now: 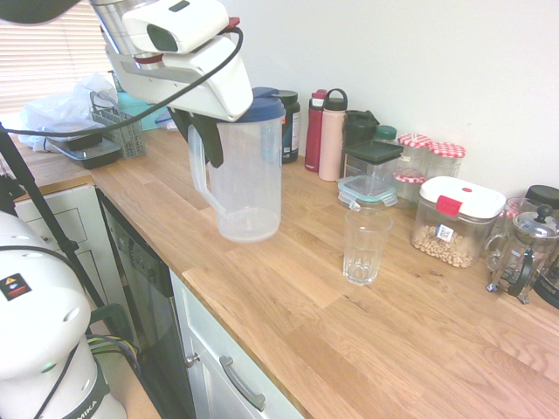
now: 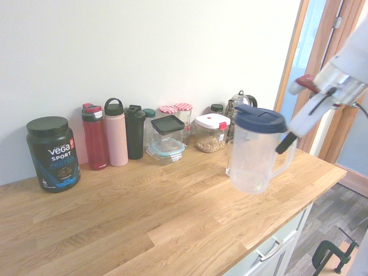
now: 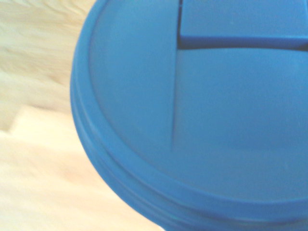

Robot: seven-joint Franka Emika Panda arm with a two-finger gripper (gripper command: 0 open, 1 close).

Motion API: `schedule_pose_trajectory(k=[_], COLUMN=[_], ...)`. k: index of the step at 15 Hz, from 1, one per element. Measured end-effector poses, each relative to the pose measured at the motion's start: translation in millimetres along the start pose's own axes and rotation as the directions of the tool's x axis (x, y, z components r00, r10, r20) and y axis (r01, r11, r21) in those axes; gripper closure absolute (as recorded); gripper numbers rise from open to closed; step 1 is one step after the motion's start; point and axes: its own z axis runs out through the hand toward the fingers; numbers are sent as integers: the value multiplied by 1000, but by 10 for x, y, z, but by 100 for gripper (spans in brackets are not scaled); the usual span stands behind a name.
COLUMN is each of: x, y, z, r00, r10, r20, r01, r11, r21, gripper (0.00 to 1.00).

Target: Pour me some water

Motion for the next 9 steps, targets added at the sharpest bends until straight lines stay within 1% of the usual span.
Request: schedule_pose_trajectory(k=[2, 5, 8, 9], x=[49, 204, 576, 730], y=[514, 1064, 1458, 1533], z=[-118, -49, 186, 200], r00=[1000, 999, 997, 997], r10=[-4, 34, 82, 81], r20=[-7, -14, -9, -7], r01=[5, -34, -82, -81], r11=[999, 999, 997, 997], r21=[36, 19, 7, 1], gripper=[100, 100, 100, 100])
